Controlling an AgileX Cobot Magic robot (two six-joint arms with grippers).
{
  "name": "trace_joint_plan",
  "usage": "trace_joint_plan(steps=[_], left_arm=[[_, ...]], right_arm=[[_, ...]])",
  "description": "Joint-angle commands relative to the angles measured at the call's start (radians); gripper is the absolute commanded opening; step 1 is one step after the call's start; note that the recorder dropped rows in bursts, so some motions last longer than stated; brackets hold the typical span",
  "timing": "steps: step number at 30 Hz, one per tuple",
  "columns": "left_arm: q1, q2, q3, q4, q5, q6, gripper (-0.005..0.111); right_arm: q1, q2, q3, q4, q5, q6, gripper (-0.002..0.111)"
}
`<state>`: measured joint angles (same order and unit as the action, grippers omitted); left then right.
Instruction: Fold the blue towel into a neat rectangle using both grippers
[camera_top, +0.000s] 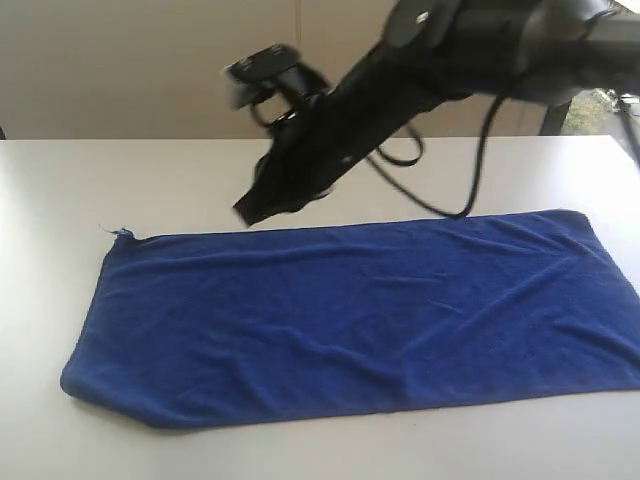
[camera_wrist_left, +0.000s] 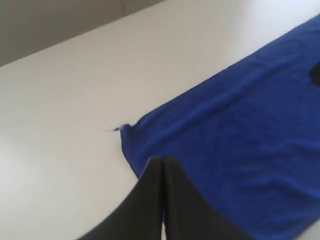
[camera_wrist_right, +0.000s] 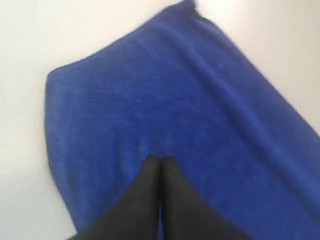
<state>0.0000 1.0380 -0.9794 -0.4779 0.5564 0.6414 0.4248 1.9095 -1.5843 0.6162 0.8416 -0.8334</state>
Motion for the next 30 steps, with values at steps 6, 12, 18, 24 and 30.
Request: trace_joint_plan(steps=[6,12,18,24,30], left_arm=[[0.038,-0.15,0.269,-0.049,0.121,-0.103,0.0],[0.038,-0.151,0.381,-0.203,0.136,-0.021,0.0],[0.038,-0.105,0.385,-0.428,0.142,0.106,0.0],[0.07,-0.01,0.383,-0.728,0.269,0.349,0.0],[0.293,0.048,0.354,-0.834,0.498,0.433,0.0]], right_arm=[[0.227,0.137,0.0,-0.273,-0.2,0.153,0.0],[0.273,0.177,0.0,-0.408,-0.221,0.21,0.006],[0.296,0.18,0.002,-0.371,-0.217,0.21,0.033],[0.312,0.182,0.002,-0.347,-0.187,0.241,0.037],[0.292,0.179,0.002,-0.369,-0.139,0.272,0.037]])
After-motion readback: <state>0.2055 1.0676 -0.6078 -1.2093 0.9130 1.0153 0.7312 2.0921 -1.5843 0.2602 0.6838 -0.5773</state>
